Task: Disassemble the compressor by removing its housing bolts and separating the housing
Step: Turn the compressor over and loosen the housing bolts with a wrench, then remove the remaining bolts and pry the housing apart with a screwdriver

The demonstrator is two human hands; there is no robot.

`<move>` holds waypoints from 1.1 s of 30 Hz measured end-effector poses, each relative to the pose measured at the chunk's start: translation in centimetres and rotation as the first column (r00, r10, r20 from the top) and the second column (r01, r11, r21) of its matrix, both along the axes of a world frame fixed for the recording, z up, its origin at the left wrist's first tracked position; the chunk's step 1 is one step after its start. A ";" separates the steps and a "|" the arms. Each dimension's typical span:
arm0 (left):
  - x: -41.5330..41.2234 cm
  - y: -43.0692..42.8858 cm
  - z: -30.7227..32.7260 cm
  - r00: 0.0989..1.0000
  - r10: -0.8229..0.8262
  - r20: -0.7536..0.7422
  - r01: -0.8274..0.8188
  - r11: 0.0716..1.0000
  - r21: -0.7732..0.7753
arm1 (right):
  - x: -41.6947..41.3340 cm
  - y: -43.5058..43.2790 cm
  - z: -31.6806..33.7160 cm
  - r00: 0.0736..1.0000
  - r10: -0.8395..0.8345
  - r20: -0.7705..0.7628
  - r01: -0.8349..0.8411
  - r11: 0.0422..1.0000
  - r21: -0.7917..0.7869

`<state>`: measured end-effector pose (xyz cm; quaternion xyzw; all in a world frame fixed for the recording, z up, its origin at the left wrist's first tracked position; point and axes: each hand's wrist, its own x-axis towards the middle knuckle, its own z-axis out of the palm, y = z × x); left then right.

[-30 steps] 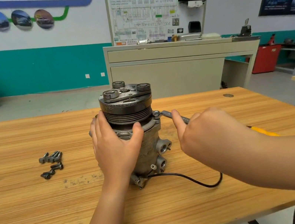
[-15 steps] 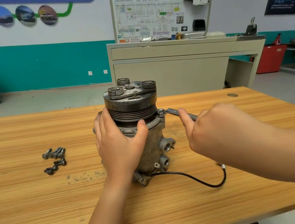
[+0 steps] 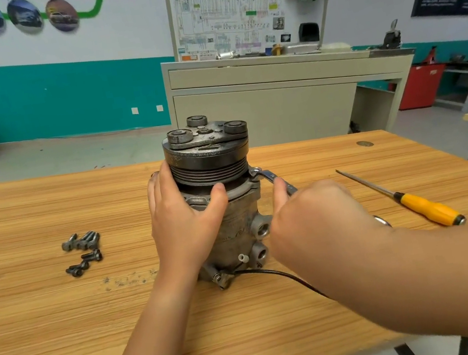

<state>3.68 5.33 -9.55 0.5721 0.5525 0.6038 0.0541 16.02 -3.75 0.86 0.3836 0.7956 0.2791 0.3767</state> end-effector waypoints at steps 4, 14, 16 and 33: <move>-0.2 0.3 0.0 0.999 -0.032 -0.011 0.032 0.999 0.019 | 2.8 0.2 -0.4 0.994 0.109 0.001 -0.109 0.990 0.085; -4.6 4.5 0.7 0.917 -0.398 0.006 0.397 0.915 -0.065 | 11.7 9.9 -4.0 0.672 0.647 -0.359 -0.331 0.697 0.637; -5.3 5.4 0.7 0.914 -0.402 -0.043 0.399 0.914 -0.075 | 11.6 12.1 -5.4 0.594 0.675 -0.438 -0.291 0.688 0.665; -5.4 6.6 -0.8 0.942 -0.302 0.144 0.315 0.945 -0.085 | 4.7 5.8 -8.9 -0.763 -0.402 -0.507 -0.366 0.914 -0.175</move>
